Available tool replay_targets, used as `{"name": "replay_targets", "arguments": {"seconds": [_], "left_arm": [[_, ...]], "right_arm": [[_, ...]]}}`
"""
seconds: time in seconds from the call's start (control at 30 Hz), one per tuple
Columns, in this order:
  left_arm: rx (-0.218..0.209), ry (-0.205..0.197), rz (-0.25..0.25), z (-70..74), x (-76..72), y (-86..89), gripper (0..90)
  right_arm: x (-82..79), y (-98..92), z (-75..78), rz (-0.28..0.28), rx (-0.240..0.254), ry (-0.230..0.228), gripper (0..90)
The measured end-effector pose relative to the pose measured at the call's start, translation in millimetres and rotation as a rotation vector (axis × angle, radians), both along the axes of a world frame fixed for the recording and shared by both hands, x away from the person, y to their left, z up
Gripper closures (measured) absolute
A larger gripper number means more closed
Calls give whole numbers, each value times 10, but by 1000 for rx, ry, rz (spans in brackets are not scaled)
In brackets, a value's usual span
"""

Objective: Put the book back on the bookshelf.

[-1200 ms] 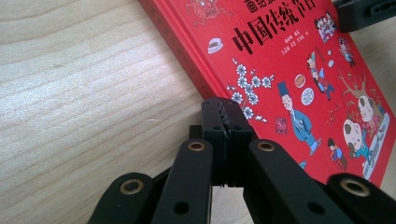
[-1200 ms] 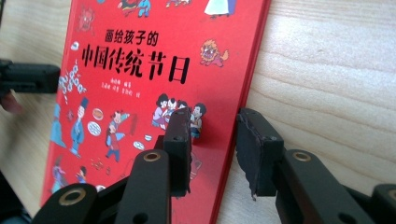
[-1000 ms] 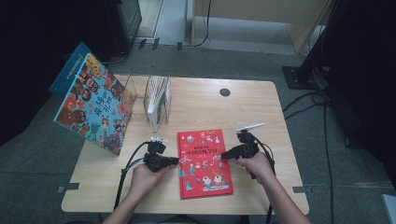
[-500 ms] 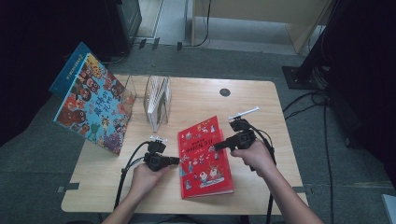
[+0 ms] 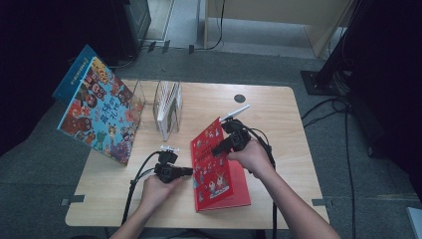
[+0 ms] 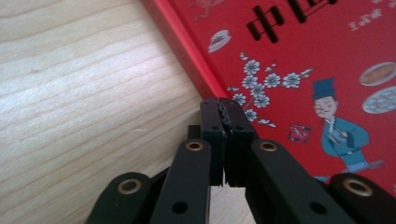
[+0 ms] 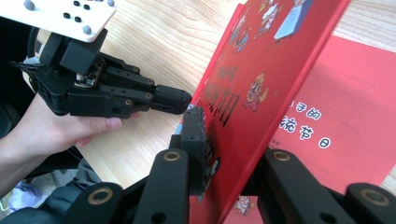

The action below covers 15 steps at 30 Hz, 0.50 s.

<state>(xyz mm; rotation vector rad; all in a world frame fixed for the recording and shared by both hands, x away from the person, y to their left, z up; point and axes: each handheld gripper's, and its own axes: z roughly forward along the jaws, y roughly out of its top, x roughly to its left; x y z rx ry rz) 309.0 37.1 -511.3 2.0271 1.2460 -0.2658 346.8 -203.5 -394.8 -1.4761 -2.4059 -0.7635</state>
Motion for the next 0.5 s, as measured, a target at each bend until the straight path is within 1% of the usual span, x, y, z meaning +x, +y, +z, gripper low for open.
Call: {"name": "replay_targets", "arguments": {"seconds": [0.03,0.07,0.13,0.17,0.27,0.3,0.33,0.4,0.47,0.5], "left_arm": [[-9,3,-7,11,3,3,841],[-8,-1,-12,23,6,8,808],[7,-23,-9,46,10,27,775],[-1,-22,-13,49,19,47,743],[-45,-6,-23,58,40,100,601],[-62,-13,-24,64,43,111,568],[-70,-25,-27,76,42,123,542],[-75,-40,-29,91,43,125,502],[-65,-40,-39,95,54,118,450],[-69,-42,-44,95,55,115,436]], "right_arm": [[4,1,5,-3,-3,8,796],[8,1,7,-4,-4,14,801],[19,-7,15,-4,-5,28,807],[23,-7,22,-3,-8,30,811],[38,0,68,5,-30,30,827],[43,4,84,7,-33,31,834],[50,0,93,15,-37,31,844],[60,-14,104,14,-38,45,866],[70,-42,118,10,-29,54,884],[70,-52,128,15,-26,50,884]]}}
